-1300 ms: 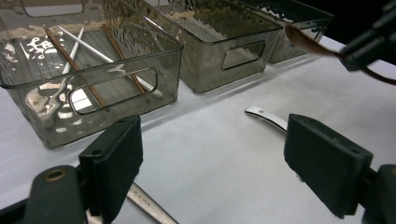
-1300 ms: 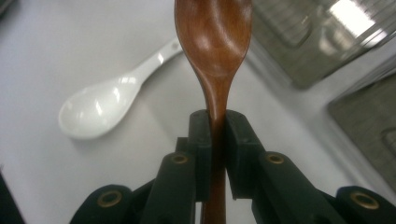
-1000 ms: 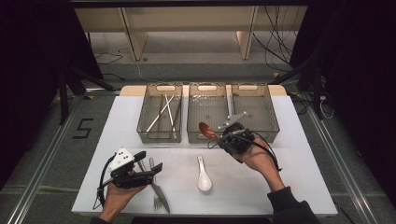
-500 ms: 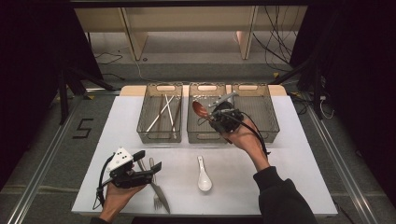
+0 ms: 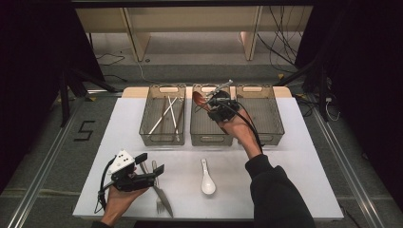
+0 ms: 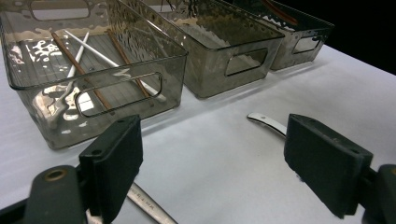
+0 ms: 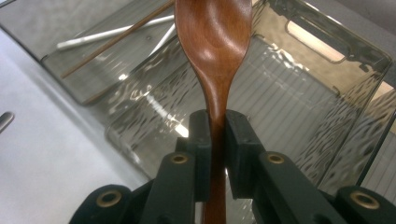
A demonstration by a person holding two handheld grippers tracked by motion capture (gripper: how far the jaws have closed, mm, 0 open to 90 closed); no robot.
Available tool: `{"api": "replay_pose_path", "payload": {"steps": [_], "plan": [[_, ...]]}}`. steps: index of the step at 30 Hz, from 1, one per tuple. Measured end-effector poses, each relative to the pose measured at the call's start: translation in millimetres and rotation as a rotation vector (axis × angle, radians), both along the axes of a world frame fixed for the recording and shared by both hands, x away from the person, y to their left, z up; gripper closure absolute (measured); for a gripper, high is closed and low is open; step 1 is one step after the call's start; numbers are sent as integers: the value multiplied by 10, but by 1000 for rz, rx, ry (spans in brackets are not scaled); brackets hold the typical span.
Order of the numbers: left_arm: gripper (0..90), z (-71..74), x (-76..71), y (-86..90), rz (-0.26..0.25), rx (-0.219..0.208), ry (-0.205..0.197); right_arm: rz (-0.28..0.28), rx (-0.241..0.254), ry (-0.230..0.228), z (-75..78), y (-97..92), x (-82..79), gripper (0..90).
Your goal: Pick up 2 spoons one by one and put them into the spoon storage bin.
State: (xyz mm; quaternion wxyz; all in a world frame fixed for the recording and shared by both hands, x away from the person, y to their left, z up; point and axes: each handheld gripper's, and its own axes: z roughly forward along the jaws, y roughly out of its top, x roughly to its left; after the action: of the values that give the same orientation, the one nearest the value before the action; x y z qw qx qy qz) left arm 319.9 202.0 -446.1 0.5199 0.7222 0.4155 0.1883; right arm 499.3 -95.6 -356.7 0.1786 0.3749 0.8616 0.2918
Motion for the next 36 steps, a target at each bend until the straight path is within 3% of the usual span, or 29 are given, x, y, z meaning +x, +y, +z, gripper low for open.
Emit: {"api": "replay_pose_path", "payload": {"steps": [9, 16, 19, 30, 36], "plan": [[192, -2, -1, -8, -1, -7, -2, -24, 2, 2, -40, 71, 162, 821], [192, -5, -4, -15, -1, -12, 1, -52, -23, 18, -186, 82, 277, 821], [192, -4, -5, -17, -2, -12, 1, -55, -57, 23, -241, 103, 317, 820], [192, -5, -6, -15, -3, -12, 2, -60, -63, 60, -404, 138, 339, 812], [189, -7, -5, -12, -2, -10, 3, -53, -41, 85, -437, 101, 299, 662]]}}
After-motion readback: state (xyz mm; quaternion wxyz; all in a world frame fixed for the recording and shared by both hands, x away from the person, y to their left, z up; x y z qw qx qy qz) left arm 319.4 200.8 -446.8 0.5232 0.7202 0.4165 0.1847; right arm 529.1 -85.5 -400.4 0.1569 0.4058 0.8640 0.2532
